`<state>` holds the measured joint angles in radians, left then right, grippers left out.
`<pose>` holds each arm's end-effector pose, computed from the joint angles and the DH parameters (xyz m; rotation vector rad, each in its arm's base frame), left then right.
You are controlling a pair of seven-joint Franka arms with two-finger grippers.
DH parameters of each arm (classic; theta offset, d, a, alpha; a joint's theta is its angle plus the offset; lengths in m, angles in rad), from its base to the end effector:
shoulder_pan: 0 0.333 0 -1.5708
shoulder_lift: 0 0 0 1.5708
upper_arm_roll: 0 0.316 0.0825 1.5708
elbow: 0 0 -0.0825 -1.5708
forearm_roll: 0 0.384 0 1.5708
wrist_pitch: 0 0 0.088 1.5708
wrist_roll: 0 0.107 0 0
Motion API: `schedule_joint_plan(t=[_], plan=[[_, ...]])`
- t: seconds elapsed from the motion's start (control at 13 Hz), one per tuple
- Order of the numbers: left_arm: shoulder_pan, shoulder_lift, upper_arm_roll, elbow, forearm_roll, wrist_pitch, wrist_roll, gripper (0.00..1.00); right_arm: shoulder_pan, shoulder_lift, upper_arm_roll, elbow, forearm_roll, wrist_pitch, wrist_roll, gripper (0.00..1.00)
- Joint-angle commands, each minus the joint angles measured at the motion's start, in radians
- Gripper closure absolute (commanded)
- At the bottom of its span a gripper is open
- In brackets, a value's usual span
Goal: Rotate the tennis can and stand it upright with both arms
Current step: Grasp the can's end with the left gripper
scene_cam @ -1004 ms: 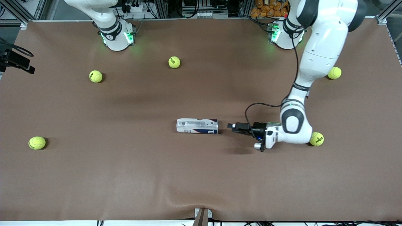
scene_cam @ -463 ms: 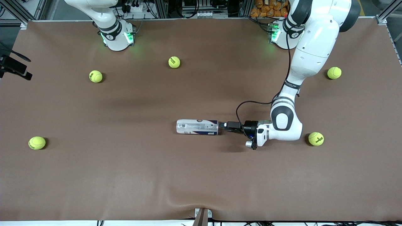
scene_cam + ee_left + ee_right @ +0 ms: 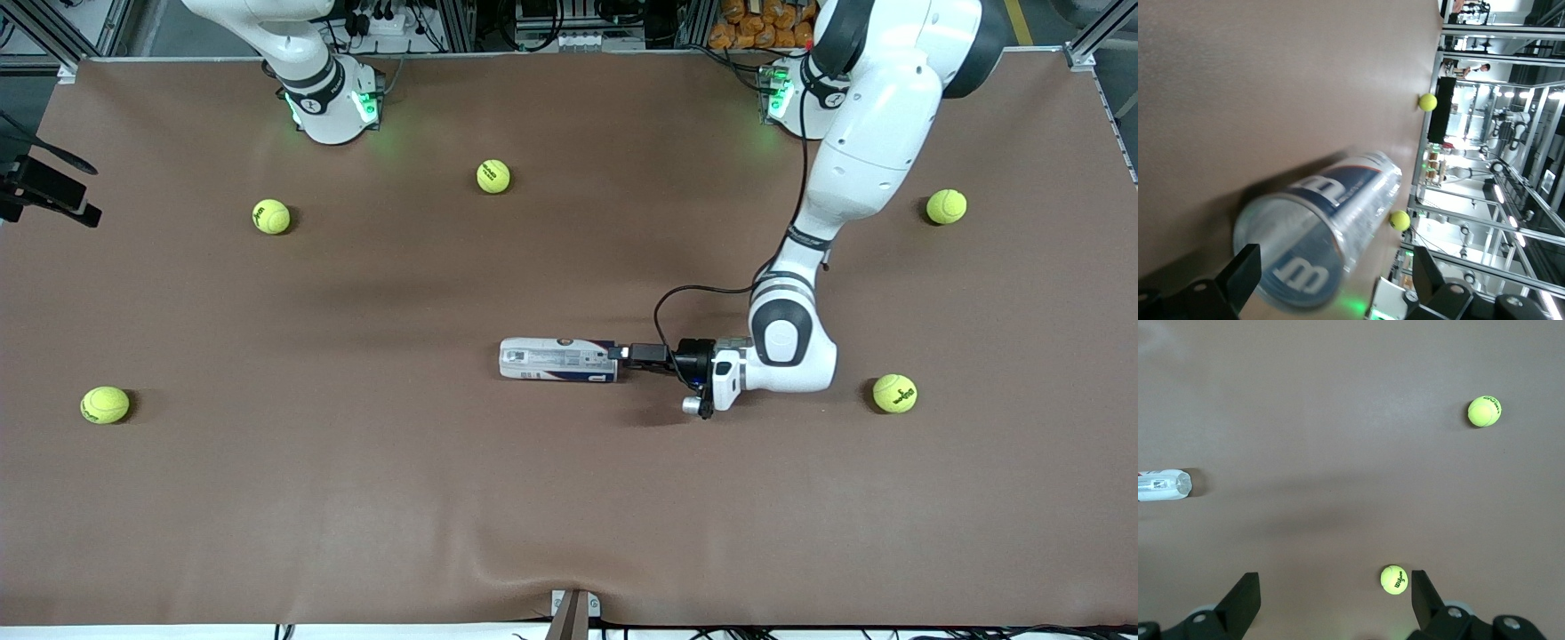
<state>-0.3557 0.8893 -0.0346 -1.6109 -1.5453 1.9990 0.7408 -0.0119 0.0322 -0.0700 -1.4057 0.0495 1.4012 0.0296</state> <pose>0.5950 -0.3078 0.1109 1.9030 0.0124 -0.1884 0.5450 -0.0380 0.6689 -3.0893 0.1609 0.0548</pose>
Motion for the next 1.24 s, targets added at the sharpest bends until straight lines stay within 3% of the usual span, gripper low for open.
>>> schedule_joint_plan(t=[0.0,0.08,0.31,0.46,0.54,0.62,0.69,1.0,1.16], plan=[[-0.026,0.014,0.001,0.022,-0.05,0.04,0.029,0.24,-0.008,-0.009,0.004,-0.009,0.018,-0.001,0.006,0.0],[-0.025,0.011,0.001,0.022,-0.05,0.04,0.026,0.37,-0.008,-0.009,0.004,-0.009,0.018,-0.001,0.006,0.0],[-0.026,0.0,0.001,0.031,-0.05,0.04,0.015,0.45,-0.01,-0.009,0.004,-0.009,0.018,-0.002,0.004,0.0],[-0.026,0.007,0.001,0.048,-0.05,0.04,0.015,0.75,-0.008,-0.009,0.004,-0.009,0.018,-0.004,0.006,0.0],[-0.026,0.007,0.001,0.048,-0.05,0.04,0.015,0.85,-0.008,-0.009,0.004,-0.009,0.018,-0.002,0.006,0.0],[-0.026,0.007,0.001,0.048,-0.052,0.04,0.015,0.86,-0.008,-0.009,0.004,-0.009,0.018,-0.002,0.004,0.0],[-0.026,0.005,0.001,0.048,-0.048,0.041,0.015,0.97,-0.008,-0.009,0.004,-0.009,0.018,-0.004,0.006,0.0],[-0.032,-0.028,0.01,0.051,-0.027,0.041,-0.09,1.0,-0.008,-0.009,0.004,-0.009,0.018,-0.004,0.004,0.0],[-0.049,-0.064,0.012,0.099,0.098,0.041,-0.28,1.0,-0.008,-0.009,0.004,-0.009,0.018,-0.004,0.004,0.0]])
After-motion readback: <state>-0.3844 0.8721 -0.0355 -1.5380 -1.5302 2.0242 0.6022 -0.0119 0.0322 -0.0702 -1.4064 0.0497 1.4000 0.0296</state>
